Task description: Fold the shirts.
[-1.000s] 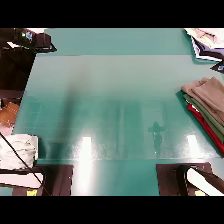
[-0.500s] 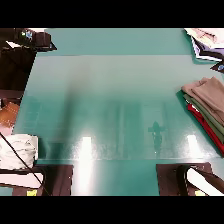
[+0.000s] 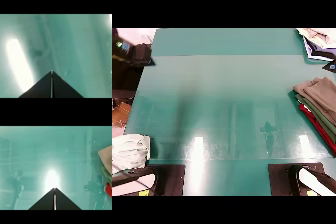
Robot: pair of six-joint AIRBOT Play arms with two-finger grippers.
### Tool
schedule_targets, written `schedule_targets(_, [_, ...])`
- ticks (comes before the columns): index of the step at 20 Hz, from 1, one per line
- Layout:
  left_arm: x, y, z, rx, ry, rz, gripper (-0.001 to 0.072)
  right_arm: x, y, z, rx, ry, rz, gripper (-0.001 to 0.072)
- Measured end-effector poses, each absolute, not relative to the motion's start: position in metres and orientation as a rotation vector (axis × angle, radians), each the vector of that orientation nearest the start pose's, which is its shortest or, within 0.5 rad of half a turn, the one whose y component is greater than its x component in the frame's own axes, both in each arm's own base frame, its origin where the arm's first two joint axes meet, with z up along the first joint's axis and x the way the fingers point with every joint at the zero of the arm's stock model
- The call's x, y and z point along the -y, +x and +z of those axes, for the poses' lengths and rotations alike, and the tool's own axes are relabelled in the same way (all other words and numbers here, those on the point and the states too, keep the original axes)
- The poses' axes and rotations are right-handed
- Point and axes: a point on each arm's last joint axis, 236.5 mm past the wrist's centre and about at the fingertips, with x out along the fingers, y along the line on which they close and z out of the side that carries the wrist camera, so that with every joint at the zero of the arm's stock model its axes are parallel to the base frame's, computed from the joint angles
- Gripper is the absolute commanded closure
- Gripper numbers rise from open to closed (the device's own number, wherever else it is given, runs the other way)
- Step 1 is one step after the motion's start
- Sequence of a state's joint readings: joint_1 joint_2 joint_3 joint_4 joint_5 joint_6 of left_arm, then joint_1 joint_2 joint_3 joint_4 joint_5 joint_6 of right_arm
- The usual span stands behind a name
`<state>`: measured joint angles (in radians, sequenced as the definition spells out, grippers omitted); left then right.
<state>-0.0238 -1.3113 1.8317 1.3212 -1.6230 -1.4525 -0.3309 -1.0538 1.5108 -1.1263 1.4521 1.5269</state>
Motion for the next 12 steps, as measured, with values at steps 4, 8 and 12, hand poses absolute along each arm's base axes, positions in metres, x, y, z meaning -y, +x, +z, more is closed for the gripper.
schedule_targets(4, [0.027, 0.318, 0.17, -1.256, 0.044, -0.14, 0.0395, 0.016, 0.359, 0.219, -0.905, 0.358, 0.107, 0.0691])
schedule_targets(8, [-0.013, 0.26, 0.112, -1.439, 0.083, 0.051, 0.0072, 0.016, 0.359, 0.219, -0.902, 0.332, 0.119, 0.0691])
schedule_targets(12, [-0.036, 0.221, 0.048, -1.593, 0.123, 0.163, 0.0072, 0.016, 0.359, 0.219, -0.902, 0.319, 0.126, 0.0691])
